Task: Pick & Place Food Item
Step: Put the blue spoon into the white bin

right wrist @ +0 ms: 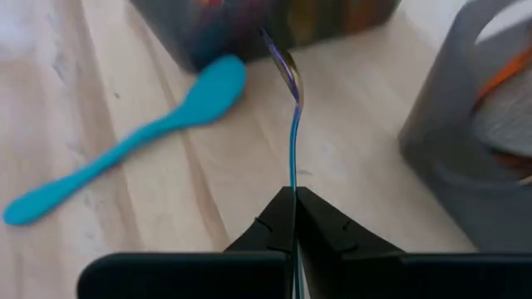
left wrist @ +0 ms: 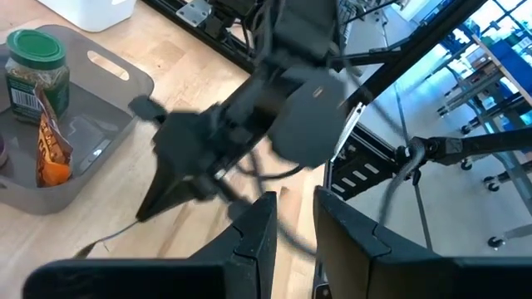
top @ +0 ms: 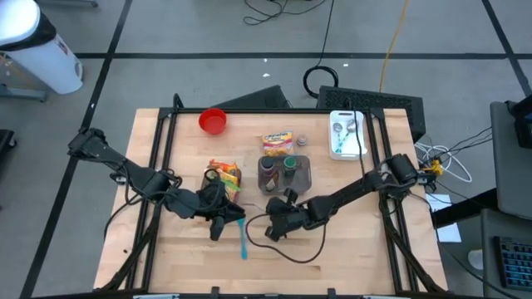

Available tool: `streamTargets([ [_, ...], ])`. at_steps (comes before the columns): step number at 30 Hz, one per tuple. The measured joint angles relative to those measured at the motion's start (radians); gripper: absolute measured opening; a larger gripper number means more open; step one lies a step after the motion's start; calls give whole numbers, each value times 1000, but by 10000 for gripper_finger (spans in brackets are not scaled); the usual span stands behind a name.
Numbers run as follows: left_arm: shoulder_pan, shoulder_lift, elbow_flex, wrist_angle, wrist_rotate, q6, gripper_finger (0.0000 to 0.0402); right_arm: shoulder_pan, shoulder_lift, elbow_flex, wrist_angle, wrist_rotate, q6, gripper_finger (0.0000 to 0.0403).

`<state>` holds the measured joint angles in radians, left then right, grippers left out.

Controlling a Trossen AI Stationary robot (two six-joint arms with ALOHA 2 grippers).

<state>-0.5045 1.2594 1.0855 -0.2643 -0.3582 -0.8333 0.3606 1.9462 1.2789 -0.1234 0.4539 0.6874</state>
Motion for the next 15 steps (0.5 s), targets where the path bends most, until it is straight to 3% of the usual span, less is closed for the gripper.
streamTargets([
  [15,9,0,0,0,1,87,88,-4,-266,3,-55,189,-77,1],
])
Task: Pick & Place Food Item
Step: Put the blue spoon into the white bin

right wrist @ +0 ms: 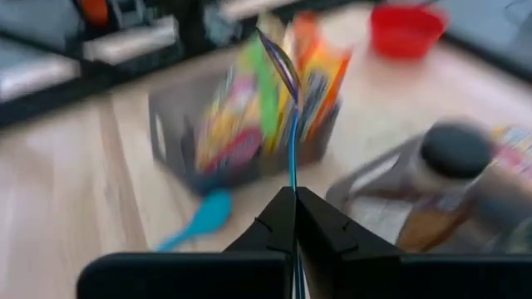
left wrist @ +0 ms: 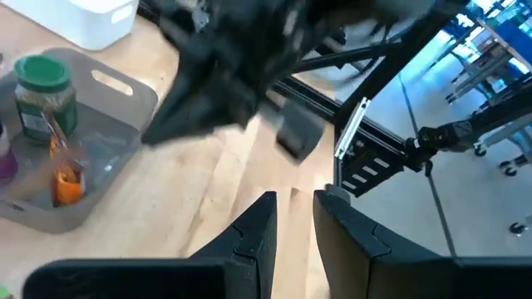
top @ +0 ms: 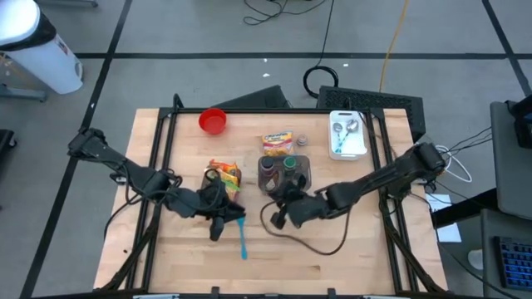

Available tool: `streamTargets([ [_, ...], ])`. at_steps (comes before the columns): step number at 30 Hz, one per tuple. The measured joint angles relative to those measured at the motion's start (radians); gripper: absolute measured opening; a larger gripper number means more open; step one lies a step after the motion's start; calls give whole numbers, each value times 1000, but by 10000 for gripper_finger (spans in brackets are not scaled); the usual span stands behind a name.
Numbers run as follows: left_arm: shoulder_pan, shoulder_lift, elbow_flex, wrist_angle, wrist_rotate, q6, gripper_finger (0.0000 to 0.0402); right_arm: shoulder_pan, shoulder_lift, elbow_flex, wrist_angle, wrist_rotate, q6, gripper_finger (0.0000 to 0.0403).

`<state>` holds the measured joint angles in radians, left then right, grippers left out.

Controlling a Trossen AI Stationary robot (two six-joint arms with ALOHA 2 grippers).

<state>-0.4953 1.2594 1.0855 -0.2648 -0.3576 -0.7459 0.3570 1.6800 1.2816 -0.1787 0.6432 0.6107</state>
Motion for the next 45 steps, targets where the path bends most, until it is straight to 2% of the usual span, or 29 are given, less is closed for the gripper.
streamTargets([
  [9,67,-42,0,37,0,137,88,-76,-206,0,-6,75,-25,0],
  [20,208,-194,1,36,0,408,88,-148,-399,1,24,440,-119,0],
  [27,276,-285,1,23,8,491,88,-148,-450,-21,17,588,-129,0],
  [35,325,-336,1,-45,95,516,88,-148,-539,-229,102,657,76,0],
  [40,336,-346,1,-96,95,512,88,-148,-622,-421,268,701,156,0],
  [45,346,-346,1,-97,95,518,88,-148,-723,-609,479,731,154,0],
])
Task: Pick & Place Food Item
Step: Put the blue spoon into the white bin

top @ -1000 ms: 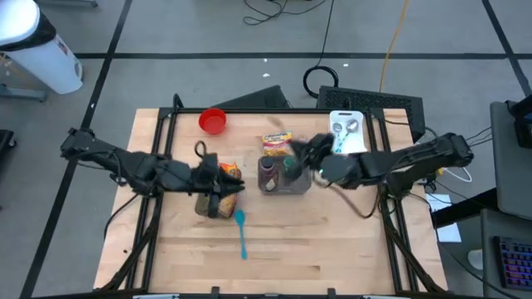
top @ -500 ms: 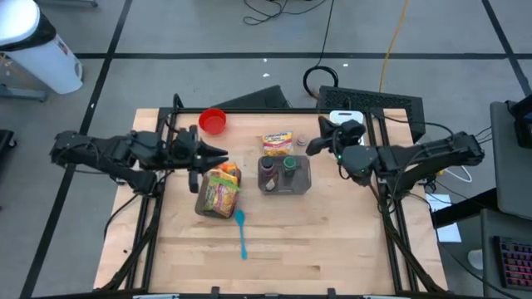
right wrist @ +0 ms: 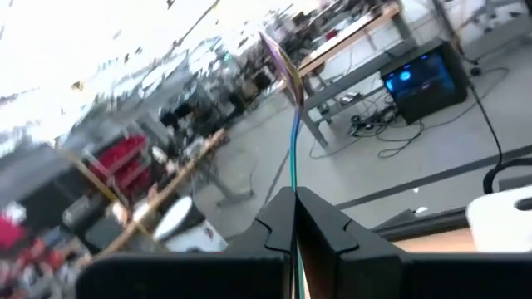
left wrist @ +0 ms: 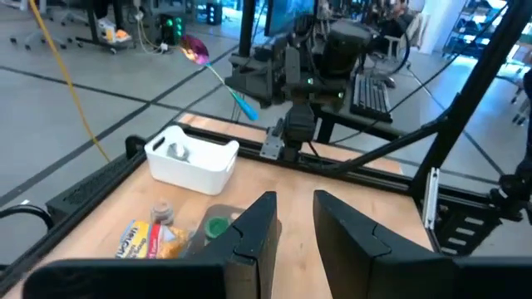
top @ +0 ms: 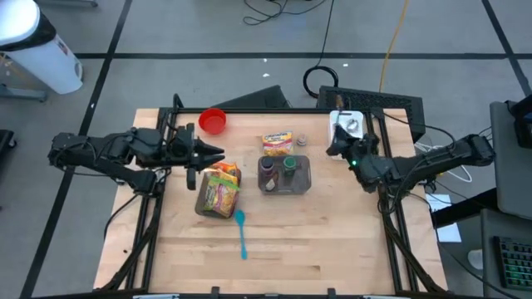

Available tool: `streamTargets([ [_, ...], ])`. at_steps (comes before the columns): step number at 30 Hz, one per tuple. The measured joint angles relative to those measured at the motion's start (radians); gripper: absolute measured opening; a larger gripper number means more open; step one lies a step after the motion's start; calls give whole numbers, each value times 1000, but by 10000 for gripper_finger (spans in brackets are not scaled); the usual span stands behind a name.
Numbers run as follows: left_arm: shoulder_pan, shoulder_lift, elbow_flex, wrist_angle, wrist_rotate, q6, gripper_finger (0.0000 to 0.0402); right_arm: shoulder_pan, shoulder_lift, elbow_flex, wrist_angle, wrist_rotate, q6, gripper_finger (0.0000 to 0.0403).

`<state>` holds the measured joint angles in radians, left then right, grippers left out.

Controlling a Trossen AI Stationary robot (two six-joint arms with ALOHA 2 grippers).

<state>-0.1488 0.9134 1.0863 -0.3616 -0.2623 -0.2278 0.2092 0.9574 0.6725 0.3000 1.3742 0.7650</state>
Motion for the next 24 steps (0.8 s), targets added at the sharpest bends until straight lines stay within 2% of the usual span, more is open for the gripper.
streamTargets([
  [5,28,1,0,23,-1,12,88,-15,-109,-166,241,87,-89,0],
  [12,99,10,0,61,-35,26,88,-88,-233,-360,474,42,-180,0],
  [16,146,29,-1,110,-32,36,88,-131,-273,-415,514,40,-225,0],
  [24,219,63,-1,157,53,23,88,-229,-283,-430,510,38,-266,0],
])
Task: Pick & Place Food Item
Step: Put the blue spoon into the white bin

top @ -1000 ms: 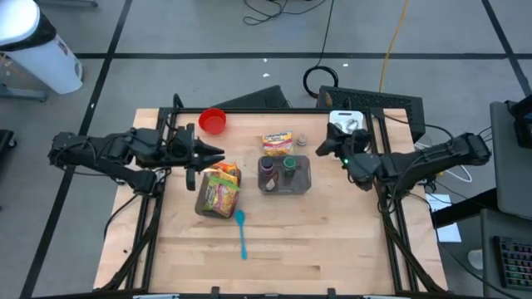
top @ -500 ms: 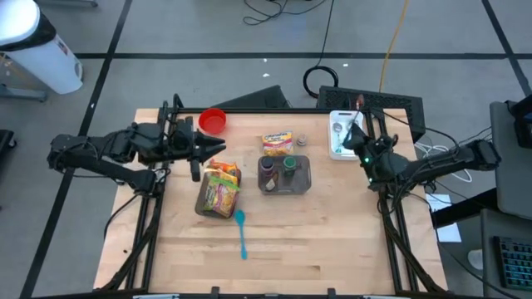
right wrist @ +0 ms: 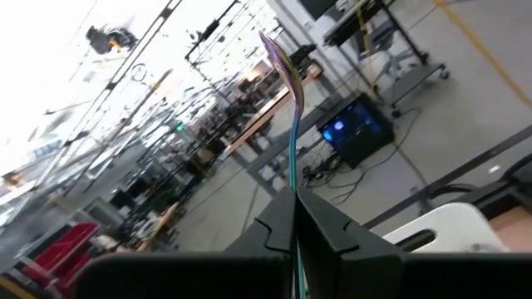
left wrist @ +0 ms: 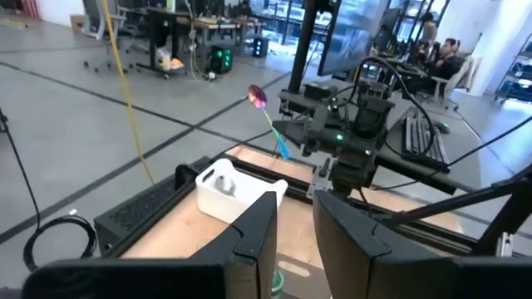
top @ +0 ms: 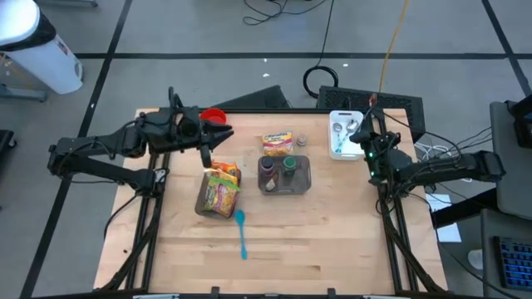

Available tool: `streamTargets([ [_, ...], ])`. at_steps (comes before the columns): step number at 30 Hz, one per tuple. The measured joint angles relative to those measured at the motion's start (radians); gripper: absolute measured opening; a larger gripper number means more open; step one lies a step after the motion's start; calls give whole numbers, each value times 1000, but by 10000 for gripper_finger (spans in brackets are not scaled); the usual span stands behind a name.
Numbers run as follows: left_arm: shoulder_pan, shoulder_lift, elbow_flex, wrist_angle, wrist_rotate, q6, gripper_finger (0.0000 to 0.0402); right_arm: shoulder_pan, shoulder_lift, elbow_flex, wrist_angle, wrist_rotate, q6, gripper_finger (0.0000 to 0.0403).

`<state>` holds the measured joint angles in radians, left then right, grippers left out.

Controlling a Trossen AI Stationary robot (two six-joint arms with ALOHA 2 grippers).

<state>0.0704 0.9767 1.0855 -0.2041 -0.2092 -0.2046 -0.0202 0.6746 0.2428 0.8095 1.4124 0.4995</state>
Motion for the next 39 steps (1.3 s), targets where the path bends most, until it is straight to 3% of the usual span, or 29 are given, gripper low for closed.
streamTargets([
  [4,25,18,0,0,51,-21,88,-55,0,0,-47,-39,33,0],
  [13,41,38,0,3,110,-55,88,-177,11,2,-140,-241,115,0],
  [21,54,39,0,1,112,-10,88,-272,71,139,-405,-564,128,0],
  [24,78,47,0,2,112,-17,88,-300,111,189,-416,-703,119,0],
  [28,136,87,0,-3,141,-66,88,-315,171,208,-284,-893,139,0],
  [32,201,165,0,37,298,-129,88,-308,250,209,-4,-1036,150,0],
  [39,261,330,0,287,481,-204,88,-241,398,215,338,-1076,170,0],
])
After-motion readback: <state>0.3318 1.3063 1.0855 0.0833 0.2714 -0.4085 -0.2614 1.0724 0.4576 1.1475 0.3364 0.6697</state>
